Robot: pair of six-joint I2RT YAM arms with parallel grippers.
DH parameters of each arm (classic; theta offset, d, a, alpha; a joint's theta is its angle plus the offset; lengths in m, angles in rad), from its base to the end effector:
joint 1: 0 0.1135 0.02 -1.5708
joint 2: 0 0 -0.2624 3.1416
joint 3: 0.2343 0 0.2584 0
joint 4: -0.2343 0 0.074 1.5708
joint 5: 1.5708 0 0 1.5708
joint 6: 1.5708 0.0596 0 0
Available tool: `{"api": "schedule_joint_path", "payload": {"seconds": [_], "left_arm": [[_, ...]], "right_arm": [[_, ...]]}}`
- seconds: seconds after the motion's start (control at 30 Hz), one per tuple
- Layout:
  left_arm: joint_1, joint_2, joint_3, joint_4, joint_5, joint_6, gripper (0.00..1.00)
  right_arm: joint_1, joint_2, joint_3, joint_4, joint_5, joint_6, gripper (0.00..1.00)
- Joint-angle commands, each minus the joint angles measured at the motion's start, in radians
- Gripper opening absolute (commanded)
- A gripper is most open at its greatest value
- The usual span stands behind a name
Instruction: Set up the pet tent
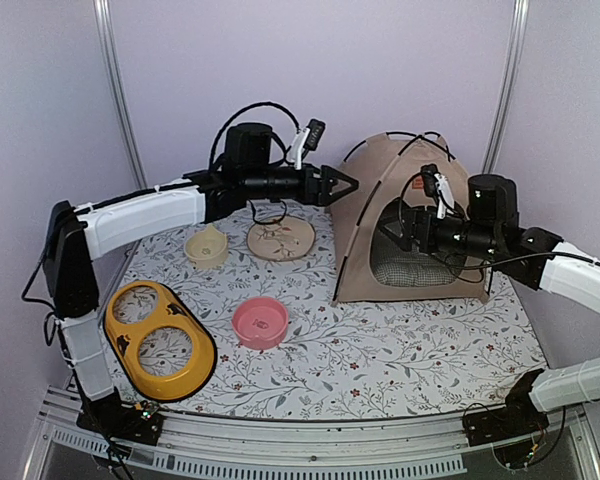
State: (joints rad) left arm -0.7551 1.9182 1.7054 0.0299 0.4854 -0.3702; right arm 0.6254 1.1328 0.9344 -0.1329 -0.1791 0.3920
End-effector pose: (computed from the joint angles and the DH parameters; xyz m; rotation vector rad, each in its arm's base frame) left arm 0.3394 -0.3576 0.3427 0.7337 1.7568 -1.2181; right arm 0.2308 0.1798 0.3173 -0.3578 1.9586 0.8463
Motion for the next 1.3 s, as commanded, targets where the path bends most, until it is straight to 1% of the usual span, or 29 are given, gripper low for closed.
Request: {"api": "schedule_joint_path", "payload": {"seconds": [0.0,0.07,0.17,0.37,0.5,0.63,0.77,0.83,0.97,1.13,1.27], "left_arm": [[0.04,-0.135,-0.174,0.048,-0.138,-0.051,0.86],[0.057,-0.194,-0.261,0.044,-0.201,-0.086,0.86],[0.071,-0.284,-0.4,-0.001,-0.333,-0.132,0.87],[0.097,-0.475,-0.633,-0.158,-0.554,-0.242,0.88],[0.099,-0.622,-0.769,-0.26,-0.652,-0.329,0.89],[0.102,-0.704,-0.884,-0.341,-0.685,-0.406,0.9],[0.103,-0.726,-0.964,-0.429,-0.679,-0.504,0.93],[0.103,-0.73,-1.007,-0.449,-0.664,-0.569,0.95],[0.102,-0.748,-1.083,-0.471,-0.659,-0.653,0.95],[0.102,-0.779,-1.116,-0.521,-0.7,-0.682,0.97],[0.102,-0.797,-1.154,-0.527,-0.699,-0.722,0.99]], "right_arm": [[0.048,0.075,0.077,0.079,-0.113,-0.049,0.9],[0.082,0.113,0.103,0.088,-0.125,-0.065,0.9],[0.13,0.176,0.146,0.092,-0.136,-0.088,0.91],[0.205,0.3,0.207,0.083,-0.138,-0.104,0.91],[0.245,0.372,0.238,0.065,-0.134,-0.112,0.91],[0.288,0.445,0.257,0.024,-0.094,-0.138,0.91],[0.318,0.52,0.268,-0.012,-0.058,-0.146,0.9],[0.328,0.566,0.268,-0.035,-0.028,-0.144,0.89],[0.334,0.659,0.328,-0.07,-0.009,-0.119,0.86],[0.341,0.761,0.391,-0.074,-0.002,-0.113,0.84],[0.342,0.851,0.447,-0.056,0.018,-0.09,0.83]]}}
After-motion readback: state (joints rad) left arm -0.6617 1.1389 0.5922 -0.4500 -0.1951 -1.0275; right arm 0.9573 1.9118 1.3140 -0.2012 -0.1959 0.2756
